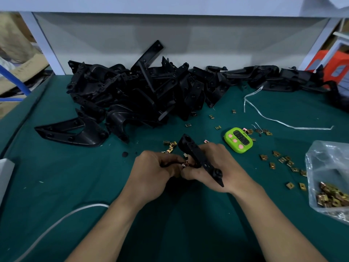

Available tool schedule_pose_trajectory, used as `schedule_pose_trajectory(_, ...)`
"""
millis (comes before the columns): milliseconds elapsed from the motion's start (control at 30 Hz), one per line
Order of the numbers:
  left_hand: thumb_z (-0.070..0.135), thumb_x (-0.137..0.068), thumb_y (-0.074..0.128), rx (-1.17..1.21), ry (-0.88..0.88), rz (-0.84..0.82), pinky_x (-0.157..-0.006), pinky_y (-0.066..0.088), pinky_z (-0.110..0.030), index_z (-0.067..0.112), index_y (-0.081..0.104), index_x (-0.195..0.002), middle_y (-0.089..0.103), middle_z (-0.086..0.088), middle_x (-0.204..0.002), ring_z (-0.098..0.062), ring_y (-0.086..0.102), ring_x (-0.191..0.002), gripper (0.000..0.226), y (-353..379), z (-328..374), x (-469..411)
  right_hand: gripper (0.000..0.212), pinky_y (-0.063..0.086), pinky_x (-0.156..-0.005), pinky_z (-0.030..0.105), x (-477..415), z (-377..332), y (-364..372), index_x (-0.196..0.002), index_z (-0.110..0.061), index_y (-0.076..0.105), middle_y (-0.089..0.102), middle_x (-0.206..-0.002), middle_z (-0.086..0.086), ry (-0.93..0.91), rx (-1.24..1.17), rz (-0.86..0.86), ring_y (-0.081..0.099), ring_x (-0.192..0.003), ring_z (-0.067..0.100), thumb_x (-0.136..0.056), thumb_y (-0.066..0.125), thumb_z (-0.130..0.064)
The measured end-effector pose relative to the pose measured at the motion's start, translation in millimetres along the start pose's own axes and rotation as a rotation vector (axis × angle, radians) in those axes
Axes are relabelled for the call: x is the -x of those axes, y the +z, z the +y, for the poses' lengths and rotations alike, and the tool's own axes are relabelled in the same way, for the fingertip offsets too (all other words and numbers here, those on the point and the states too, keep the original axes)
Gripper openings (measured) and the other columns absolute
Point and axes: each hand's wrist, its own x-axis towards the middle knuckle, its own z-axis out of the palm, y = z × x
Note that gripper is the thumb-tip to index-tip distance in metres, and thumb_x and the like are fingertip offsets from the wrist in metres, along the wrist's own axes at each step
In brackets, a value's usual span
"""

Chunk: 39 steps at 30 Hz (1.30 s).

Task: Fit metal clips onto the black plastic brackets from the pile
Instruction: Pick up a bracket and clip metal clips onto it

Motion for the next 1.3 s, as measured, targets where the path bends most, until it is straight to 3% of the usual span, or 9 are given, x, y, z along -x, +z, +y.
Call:
schedule_pose_trajectory(133, 0.005, -0.090, 0.068, 0.053, 0.003, 0.007, -0.069, 0.053, -0.013, 0.034, 0.080, -0.082, 0.077, 0.005, -0.075, -0.009, 0.071, -0.073, 0.032, 1, 1, 1, 0.034, 0.034, -0.048, 0.041, 1, 3, 2, -0.065, -0.013, 0.057, 0.055, -0.059, 0.007, -0.010, -0.024, 0.030, 0.046, -0.051, 0.024, -0.070, 0.076, -0.041)
schedule_pose_trajectory(267, 0.015, -0.101, 0.059, 0.317, -0.030, -0.022, -0.071, 0.053, -0.021, 0.018, 0.081, -0.090, 0.078, -0.007, -0.085, -0.014, 0.071, -0.077, 0.025, 1, 1, 0, 0.039, 0.028, -0.044, 0.021, 1, 0, 9, -0.058, -0.015, 0.052, 0.051, -0.049, -0.002, -0.066, 0.020, 0.177, 0.048, -0.047, 0.014, -0.081, 0.070, -0.040)
schedule_pose_trajectory(400, 0.021, -0.098, 0.066, 0.410, -0.027, 0.014, -0.073, 0.052, -0.025, 0.013, 0.079, -0.089, 0.076, -0.012, -0.086, -0.014, 0.067, -0.076, 0.018, 8, -1, 0, 0.023, 0.034, -0.055, 0.015, 2, -9, 12, -0.064, -0.043, 0.058, 0.060, -0.057, -0.020, -0.095, 0.012, 0.213, 0.055, -0.054, 0.003, -0.070, 0.075, -0.029)
schedule_pose_trajectory(500, 0.009, -0.093, 0.070, 0.412, -0.021, 0.020, -0.072, 0.053, -0.029, 0.009, 0.076, -0.088, 0.076, -0.017, -0.085, -0.020, 0.067, -0.074, 0.008, 6, -4, -2, 0.013, 0.049, -0.057, 0.035, 3, -8, 13, -0.069, -0.030, 0.059, 0.060, -0.061, -0.009, -0.059, 0.023, 0.168, 0.052, -0.055, 0.010, -0.064, 0.071, -0.033)
schedule_pose_trajectory(700, 0.005, -0.089, 0.074, 0.289, 0.018, -0.010, -0.068, 0.053, -0.023, 0.016, 0.074, -0.083, 0.075, -0.012, -0.078, -0.014, 0.064, -0.067, 0.012, -3, -8, -4, 0.005, 0.050, -0.054, 0.023, 4, -4, 9, -0.078, -0.026, 0.069, 0.069, -0.068, -0.010, 0.012, -0.184, 0.115, 0.062, -0.058, 0.004, -0.079, 0.071, -0.021)
schedule_pose_trajectory(833, 0.004, -0.085, 0.077, 0.364, -0.022, -0.037, -0.061, 0.054, -0.019, 0.005, 0.071, -0.084, 0.074, -0.011, -0.072, -0.014, 0.065, -0.061, 0.006, -1, -7, -5, 0.010, 0.048, -0.051, 0.023, 5, 0, 8, -0.074, -0.027, 0.068, 0.065, -0.059, -0.011, 0.062, -0.248, 0.047, 0.058, -0.050, 0.007, -0.080, 0.074, -0.021)
schedule_pose_trajectory(967, 0.011, -0.085, 0.077, 0.397, -0.046, -0.050, -0.056, 0.052, -0.021, 0.001, 0.070, -0.083, 0.074, -0.015, -0.070, -0.018, 0.065, -0.057, 0.012, 1, -5, -3, 0.014, 0.051, -0.055, 0.025, 4, -1, 5, -0.072, -0.033, 0.071, 0.070, -0.067, -0.009, 0.058, -0.306, 0.035, 0.063, -0.061, 0.010, -0.076, 0.076, -0.020)
schedule_pose_trajectory(1100, 0.024, -0.073, 0.079, 0.420, -0.027, -0.064, -0.057, 0.053, -0.022, -0.004, 0.070, -0.081, 0.072, -0.014, -0.069, -0.020, 0.062, -0.061, 0.030, -2, -5, 0, 0.012, 0.041, -0.049, 0.015, 6, 2, 2, -0.071, -0.018, 0.068, 0.062, -0.058, -0.012, 0.034, -0.401, -0.039, 0.053, -0.051, 0.000, -0.073, 0.080, -0.016)
schedule_pose_trajectory(1300, 0.025, -0.076, 0.074, 0.536, -0.037, -0.169, -0.057, 0.050, -0.020, 0.005, 0.066, -0.074, 0.066, -0.011, -0.065, -0.013, 0.061, -0.062, 0.022, -2, 2, 3, 0.021, 0.039, -0.050, 0.016, 7, 6, -2, -0.080, -0.010, 0.065, 0.061, -0.059, -0.007, 0.020, -0.525, -0.161, 0.051, -0.052, 0.002, -0.077, 0.079, -0.025)
